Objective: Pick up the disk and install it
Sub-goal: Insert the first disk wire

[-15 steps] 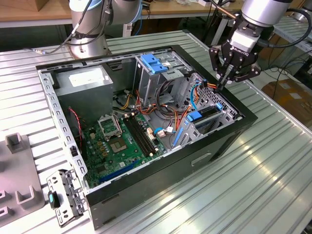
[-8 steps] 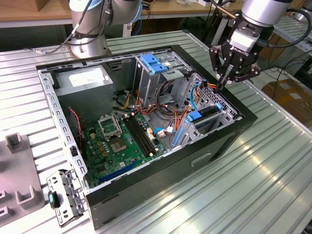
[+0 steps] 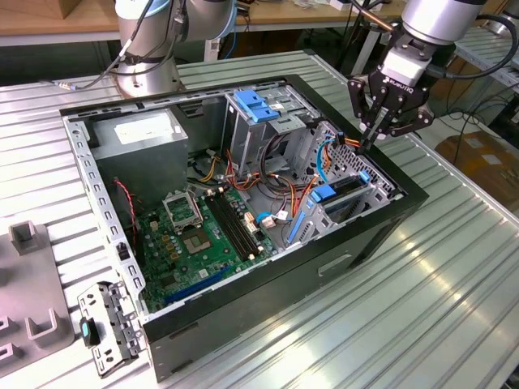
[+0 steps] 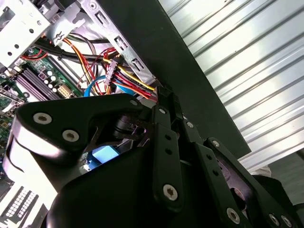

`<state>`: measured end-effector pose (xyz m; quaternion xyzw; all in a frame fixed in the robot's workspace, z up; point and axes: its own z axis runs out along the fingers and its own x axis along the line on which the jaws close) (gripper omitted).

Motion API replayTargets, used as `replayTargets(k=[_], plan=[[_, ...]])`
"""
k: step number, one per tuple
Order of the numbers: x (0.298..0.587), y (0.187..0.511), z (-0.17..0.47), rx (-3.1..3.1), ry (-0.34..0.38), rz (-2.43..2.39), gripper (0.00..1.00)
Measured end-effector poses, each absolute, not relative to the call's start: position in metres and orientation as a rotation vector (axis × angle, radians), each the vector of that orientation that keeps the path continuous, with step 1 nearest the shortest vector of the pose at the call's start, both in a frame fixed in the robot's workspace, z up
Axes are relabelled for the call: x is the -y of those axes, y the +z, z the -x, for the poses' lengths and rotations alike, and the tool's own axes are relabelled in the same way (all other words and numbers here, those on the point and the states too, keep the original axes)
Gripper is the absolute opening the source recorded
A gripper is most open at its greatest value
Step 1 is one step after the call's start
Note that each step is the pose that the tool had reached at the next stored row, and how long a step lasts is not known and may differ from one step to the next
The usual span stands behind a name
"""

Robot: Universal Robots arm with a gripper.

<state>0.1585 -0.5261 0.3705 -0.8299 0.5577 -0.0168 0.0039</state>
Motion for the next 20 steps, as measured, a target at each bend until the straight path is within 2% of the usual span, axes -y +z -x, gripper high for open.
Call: replayTargets(k=[20], plan=[[0.5261, 0.3706, -0.1585, -1.784, -0.053, 2.576, 0.16]])
